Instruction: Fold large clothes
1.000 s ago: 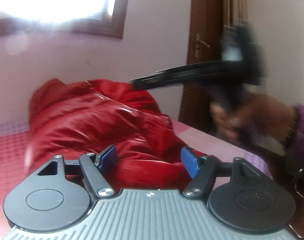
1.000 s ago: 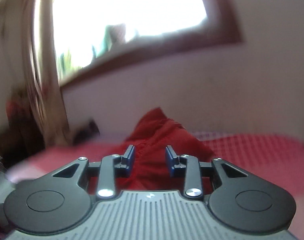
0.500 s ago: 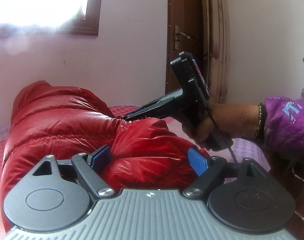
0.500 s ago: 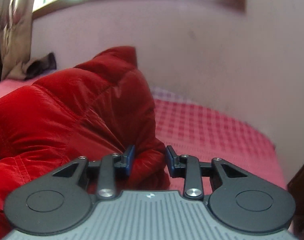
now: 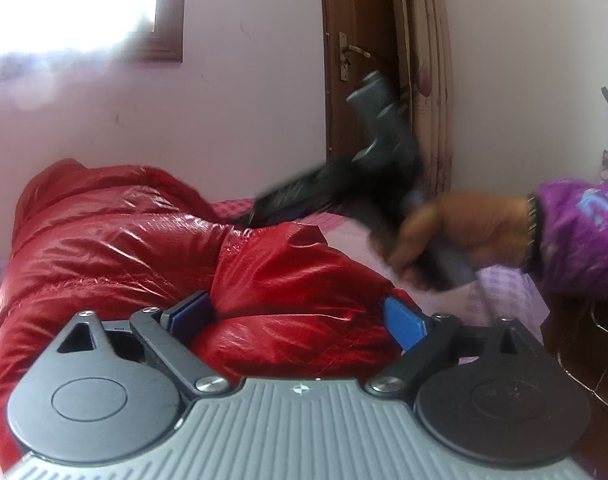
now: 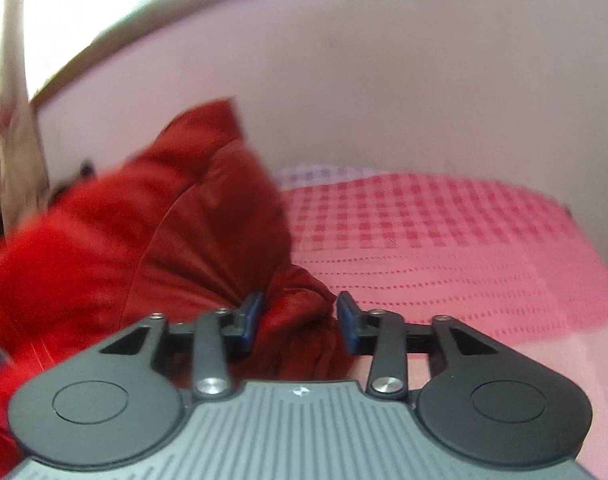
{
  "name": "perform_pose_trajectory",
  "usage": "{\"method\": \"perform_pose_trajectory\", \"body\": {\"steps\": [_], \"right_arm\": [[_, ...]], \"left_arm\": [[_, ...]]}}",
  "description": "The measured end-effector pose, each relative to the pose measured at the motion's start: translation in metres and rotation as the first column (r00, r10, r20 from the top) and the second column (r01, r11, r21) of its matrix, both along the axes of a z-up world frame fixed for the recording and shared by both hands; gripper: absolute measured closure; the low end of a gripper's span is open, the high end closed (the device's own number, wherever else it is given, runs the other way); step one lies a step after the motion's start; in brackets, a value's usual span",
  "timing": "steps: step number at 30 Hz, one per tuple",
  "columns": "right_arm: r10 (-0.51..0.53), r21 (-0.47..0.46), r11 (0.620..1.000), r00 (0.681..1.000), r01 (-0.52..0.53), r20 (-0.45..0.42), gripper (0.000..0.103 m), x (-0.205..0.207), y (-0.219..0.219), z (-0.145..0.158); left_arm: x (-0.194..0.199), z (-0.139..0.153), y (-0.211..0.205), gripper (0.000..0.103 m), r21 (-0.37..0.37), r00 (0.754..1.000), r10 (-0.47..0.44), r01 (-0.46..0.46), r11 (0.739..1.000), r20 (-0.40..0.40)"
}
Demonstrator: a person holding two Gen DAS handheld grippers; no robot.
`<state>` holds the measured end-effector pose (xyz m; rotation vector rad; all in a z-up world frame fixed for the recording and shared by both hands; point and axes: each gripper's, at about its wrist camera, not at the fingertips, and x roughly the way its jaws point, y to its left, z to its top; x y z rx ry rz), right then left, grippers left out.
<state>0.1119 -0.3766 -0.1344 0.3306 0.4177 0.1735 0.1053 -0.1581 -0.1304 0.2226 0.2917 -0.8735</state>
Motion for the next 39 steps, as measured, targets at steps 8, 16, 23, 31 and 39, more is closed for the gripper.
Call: {"method": "perform_pose_trajectory", "body": {"steps": [8, 16, 23, 31, 39], "right_arm": [[0.014, 0.074, 0.997, 0.993, -0.022, 0.113, 0.003, -0.061, 0.015, 0.035], [0.018, -0.099, 0.995, 1.000, -0.019, -0.008, 0.002, -0.049, 0.045, 0.001], [0.042, 0.150, 0.988, 0.998, -0.034, -0.054, 0.000, -0.048, 0.027, -0.022], [0.085, 0.296, 0.953, 0.994, -0.061, -0.070, 0.000, -0.038, 0.019, -0.034], [0.105, 0.355, 0.932, 0.993, -0.078, -0.060, 0.000, -0.026, 0.013, -0.047]], "left_arm": [[0.003, 0.005, 0.003, 0.012, -0.021, 1.000, 0.007, -0.007, 1.000, -0.016], [-0.014, 0.035, 0.052, 0.007, -0.143, 0.997, 0.065, -0.072, 0.987, -0.048], [0.040, 0.055, 0.122, 0.000, -0.239, 0.942, 0.213, -0.276, 0.931, -0.257], [0.089, 0.051, 0.127, 0.000, -0.105, 0.870, 0.352, -0.409, 0.907, -0.345], [0.107, 0.041, 0.103, 0.000, -0.005, 0.876, 0.363, -0.384, 0.923, -0.319]]}}
